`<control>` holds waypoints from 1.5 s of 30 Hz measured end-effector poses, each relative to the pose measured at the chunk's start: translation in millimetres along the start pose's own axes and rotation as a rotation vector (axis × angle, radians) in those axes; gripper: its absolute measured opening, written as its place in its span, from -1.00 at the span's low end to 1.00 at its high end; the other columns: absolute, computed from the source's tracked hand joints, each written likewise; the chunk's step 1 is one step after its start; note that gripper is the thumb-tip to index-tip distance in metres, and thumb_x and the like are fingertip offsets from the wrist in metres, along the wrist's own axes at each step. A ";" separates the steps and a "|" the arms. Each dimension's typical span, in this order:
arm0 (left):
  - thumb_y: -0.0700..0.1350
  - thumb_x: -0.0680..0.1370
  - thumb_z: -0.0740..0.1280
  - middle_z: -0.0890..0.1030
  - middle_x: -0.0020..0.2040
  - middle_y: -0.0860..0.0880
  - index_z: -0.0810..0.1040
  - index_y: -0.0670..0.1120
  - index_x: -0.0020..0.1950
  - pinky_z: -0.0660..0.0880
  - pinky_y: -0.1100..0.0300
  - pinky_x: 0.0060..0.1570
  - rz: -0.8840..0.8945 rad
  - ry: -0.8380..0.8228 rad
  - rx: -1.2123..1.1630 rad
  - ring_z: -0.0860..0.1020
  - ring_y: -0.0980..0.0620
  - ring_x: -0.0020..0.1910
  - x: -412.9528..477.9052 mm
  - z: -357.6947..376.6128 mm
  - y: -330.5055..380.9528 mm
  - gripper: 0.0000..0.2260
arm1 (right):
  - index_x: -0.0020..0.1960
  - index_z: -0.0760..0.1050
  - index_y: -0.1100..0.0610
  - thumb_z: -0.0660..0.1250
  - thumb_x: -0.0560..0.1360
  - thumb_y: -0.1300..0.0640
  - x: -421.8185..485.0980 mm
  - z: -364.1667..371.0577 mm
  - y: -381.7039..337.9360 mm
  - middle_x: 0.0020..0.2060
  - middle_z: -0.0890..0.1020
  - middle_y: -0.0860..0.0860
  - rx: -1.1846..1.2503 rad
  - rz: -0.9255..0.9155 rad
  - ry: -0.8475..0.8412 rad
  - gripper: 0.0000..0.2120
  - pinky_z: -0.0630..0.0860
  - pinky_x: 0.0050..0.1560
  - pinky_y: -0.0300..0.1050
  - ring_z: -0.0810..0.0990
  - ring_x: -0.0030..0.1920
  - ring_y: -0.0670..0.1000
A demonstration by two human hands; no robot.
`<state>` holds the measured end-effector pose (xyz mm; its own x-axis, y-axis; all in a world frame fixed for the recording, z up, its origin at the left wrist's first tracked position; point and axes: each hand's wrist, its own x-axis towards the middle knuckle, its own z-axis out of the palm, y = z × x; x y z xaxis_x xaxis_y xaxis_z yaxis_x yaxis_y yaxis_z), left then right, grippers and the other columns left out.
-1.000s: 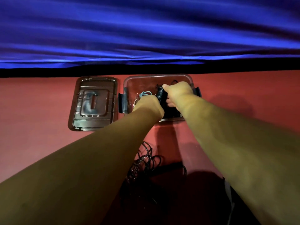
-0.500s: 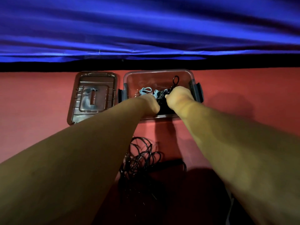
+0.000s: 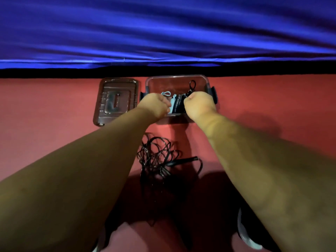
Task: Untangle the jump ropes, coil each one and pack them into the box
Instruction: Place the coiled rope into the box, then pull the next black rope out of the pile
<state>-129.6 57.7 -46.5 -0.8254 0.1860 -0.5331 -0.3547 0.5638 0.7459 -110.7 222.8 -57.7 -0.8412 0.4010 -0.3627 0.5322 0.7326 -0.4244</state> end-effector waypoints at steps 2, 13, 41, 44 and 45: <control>-0.34 0.61 0.22 0.70 -0.14 -0.13 0.65 -0.14 -0.04 0.55 0.22 -0.32 -0.027 0.000 0.050 0.61 -0.03 -0.25 -25.0 -6.0 -6.7 -0.77 | -0.01 0.69 0.20 0.24 0.62 0.10 -24.7 2.2 -1.7 -0.07 0.72 0.12 0.038 -0.012 -0.079 -0.73 0.59 0.03 -0.09 0.69 0.04 0.21; -0.15 0.63 0.27 0.68 0.19 -0.18 0.63 -0.16 0.24 0.61 0.06 0.13 -0.176 -0.203 0.683 0.65 -0.17 0.15 -86.9 26.2 -123.7 -0.76 | 0.19 0.69 0.21 0.30 0.63 0.12 -109.6 118.8 63.2 0.14 0.72 0.22 -0.120 0.063 -0.500 -0.74 0.60 0.17 0.00 0.69 0.15 0.25; -0.26 0.49 0.50 0.45 0.36 0.14 0.12 0.02 0.69 0.47 0.48 -0.17 -0.075 -0.291 0.081 0.58 0.07 0.20 -83.2 88.0 -134.4 -0.13 | 0.04 0.57 0.01 0.43 0.52 0.14 -118.6 89.3 79.5 -0.09 0.57 -0.02 0.163 -0.102 -0.041 -0.88 0.44 -0.19 -0.15 0.52 -0.24 0.04; -0.41 0.51 0.42 0.56 0.10 0.04 0.37 -0.05 0.49 0.39 0.57 -0.33 -0.042 -0.292 0.015 0.55 0.08 -0.02 -89.0 85.5 -114.5 -0.39 | -0.11 0.58 0.04 0.43 0.52 -0.04 -128.9 69.9 49.1 -0.34 0.68 -0.03 0.426 -0.053 -0.102 -0.85 0.60 -0.23 -0.14 0.69 -0.31 -0.04; -0.45 0.52 0.38 0.55 -0.05 0.04 0.42 -0.03 0.32 0.39 0.52 -0.38 -0.039 -0.274 -0.011 0.53 0.07 -0.14 -91.8 84.7 -108.1 -0.51 | -0.14 0.61 0.02 0.43 0.52 -0.05 -131.6 64.3 41.2 -0.37 0.69 -0.03 0.516 -0.012 -0.141 -0.84 0.66 -0.23 -0.09 0.72 -0.32 -0.03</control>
<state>21.7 47.9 -112.0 -0.6622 0.3761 -0.6481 -0.3896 0.5660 0.7265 28.1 164.9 -80.7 -0.8455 0.2904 -0.4482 0.5302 0.3564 -0.7693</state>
